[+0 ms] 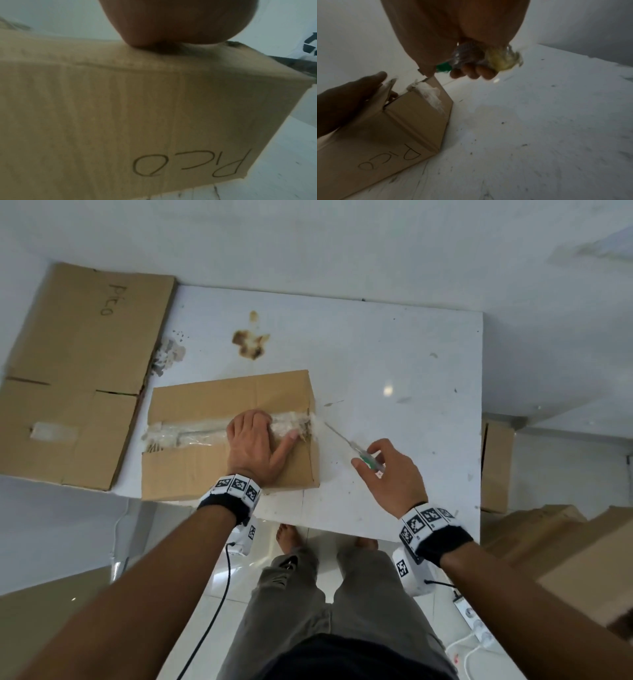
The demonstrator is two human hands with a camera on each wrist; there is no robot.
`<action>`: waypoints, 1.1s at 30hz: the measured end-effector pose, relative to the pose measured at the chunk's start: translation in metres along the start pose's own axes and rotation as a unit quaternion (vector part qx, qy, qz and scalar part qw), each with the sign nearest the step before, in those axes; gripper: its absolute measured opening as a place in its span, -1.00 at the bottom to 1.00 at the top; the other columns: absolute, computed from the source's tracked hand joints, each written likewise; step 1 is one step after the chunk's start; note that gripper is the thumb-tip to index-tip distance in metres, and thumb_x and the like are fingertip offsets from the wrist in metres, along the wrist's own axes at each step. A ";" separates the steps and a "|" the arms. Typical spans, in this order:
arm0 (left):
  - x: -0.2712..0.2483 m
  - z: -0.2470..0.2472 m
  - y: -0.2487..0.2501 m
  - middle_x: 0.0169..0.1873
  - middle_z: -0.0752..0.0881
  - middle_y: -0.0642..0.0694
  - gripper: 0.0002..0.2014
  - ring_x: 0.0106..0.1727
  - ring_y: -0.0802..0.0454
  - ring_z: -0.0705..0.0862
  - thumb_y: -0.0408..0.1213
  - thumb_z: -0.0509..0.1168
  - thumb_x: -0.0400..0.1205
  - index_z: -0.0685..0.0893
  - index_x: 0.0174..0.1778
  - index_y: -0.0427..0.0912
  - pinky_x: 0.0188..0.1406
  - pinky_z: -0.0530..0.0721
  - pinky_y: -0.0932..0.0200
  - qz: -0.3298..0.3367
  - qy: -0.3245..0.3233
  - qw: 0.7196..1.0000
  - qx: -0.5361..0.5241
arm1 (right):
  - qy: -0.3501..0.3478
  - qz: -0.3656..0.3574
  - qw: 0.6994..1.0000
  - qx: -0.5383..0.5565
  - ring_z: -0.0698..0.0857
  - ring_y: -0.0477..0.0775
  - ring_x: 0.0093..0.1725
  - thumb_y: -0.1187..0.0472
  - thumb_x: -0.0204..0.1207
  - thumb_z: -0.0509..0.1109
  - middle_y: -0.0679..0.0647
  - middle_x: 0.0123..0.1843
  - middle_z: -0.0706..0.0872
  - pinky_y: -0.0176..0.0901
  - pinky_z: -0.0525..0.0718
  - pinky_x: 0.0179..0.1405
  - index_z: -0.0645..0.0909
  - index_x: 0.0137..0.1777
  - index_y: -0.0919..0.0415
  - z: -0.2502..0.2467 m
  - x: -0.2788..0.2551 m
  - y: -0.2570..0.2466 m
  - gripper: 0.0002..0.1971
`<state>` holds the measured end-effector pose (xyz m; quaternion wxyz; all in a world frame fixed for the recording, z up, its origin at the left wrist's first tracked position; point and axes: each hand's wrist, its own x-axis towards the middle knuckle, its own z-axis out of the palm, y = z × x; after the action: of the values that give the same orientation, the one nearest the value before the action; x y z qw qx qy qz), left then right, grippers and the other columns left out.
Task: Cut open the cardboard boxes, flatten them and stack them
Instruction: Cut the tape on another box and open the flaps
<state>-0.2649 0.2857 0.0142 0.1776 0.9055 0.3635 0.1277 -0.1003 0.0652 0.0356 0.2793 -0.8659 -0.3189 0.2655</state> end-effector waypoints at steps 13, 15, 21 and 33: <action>0.014 -0.028 -0.003 0.50 0.41 -0.15 0.17 0.67 -0.21 0.26 0.57 0.48 0.13 0.38 0.45 -0.21 0.73 -0.11 -0.50 0.066 -0.201 0.977 0.040 | -0.109 0.153 0.982 -0.012 0.32 0.33 0.61 0.24 0.64 0.32 0.23 0.68 0.22 0.18 0.42 0.51 0.09 0.76 0.06 0.033 0.052 0.023 -0.27; 0.014 -0.031 0.000 0.49 0.44 -0.15 0.11 0.66 -0.21 0.29 0.50 0.54 0.14 0.42 0.42 -0.21 0.73 -0.09 -0.48 0.073 -0.182 0.980 0.043 | -0.058 0.103 0.993 0.009 0.29 0.26 0.64 -0.06 0.67 0.36 0.15 0.71 0.25 0.26 0.37 0.58 0.19 0.73 0.06 0.030 0.053 0.009 -0.31; 0.011 -0.036 0.005 0.54 0.50 -0.12 -0.06 0.76 -0.25 0.19 0.19 0.68 0.27 0.48 0.45 -0.20 0.76 -0.10 -0.37 0.091 -0.152 0.984 0.025 | -0.062 0.010 0.974 0.219 0.71 -0.02 0.19 -0.28 0.57 0.42 -0.05 0.38 0.62 -0.28 0.64 -0.05 0.39 0.62 -0.09 0.027 0.067 -0.059 -0.33; 0.025 -0.064 -0.019 0.61 0.49 0.03 -0.31 0.75 -0.10 0.25 -0.02 0.63 0.45 0.54 0.46 -0.05 0.75 0.08 -0.23 0.142 -0.206 0.968 0.032 | -0.145 -0.312 0.896 -0.281 -0.04 0.35 0.78 -0.21 0.54 0.42 0.12 0.82 0.06 0.56 0.06 0.64 0.27 0.73 -0.03 0.010 0.139 -0.087 -0.21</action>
<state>-0.2817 0.3307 0.0665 0.1995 0.9599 0.1905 -0.0499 -0.0504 0.2217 0.0468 0.0440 -0.7164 -0.6708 0.1865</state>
